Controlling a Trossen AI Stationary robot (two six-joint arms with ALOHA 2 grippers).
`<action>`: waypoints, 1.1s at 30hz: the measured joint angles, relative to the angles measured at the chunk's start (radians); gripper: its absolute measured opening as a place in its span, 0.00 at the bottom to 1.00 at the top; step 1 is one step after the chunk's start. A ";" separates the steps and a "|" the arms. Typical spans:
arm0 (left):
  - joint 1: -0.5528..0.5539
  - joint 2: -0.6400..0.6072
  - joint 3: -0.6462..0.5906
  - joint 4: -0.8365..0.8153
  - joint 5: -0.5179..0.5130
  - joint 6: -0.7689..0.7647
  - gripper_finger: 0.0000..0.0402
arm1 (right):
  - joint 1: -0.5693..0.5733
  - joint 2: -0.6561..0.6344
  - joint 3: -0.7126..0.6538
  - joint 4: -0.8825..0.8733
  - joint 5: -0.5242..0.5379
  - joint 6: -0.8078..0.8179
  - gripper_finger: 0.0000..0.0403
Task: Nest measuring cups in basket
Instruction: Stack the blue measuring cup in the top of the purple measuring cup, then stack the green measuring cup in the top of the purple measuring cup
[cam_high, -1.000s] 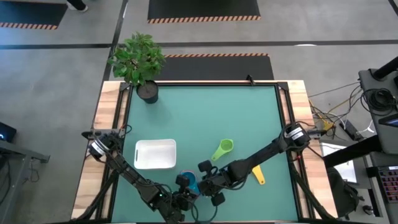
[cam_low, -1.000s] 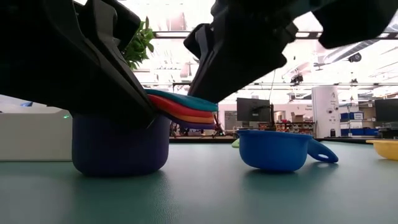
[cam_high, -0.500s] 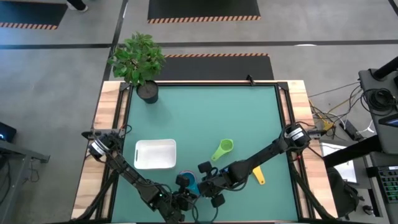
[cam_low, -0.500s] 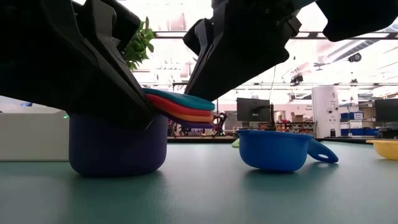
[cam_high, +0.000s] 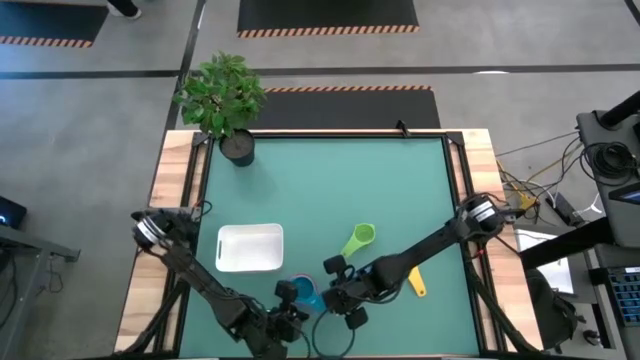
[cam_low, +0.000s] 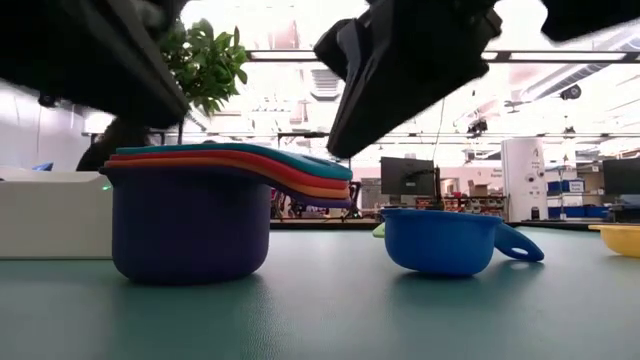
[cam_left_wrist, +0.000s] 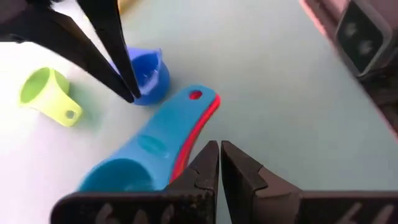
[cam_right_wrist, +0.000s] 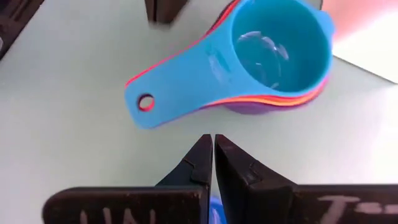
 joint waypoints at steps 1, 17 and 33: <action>-0.004 -0.021 -0.001 -0.018 0.000 0.004 0.00 | 0.000 -0.009 0.000 -0.011 0.007 0.000 0.02; -0.023 -0.413 -0.098 -0.136 -0.131 0.295 0.00 | 0.000 -0.195 0.000 -0.260 0.056 0.157 0.02; -0.022 -0.739 -0.411 -0.116 -0.264 0.281 0.00 | -0.124 -0.217 -0.009 -0.419 0.101 0.762 0.02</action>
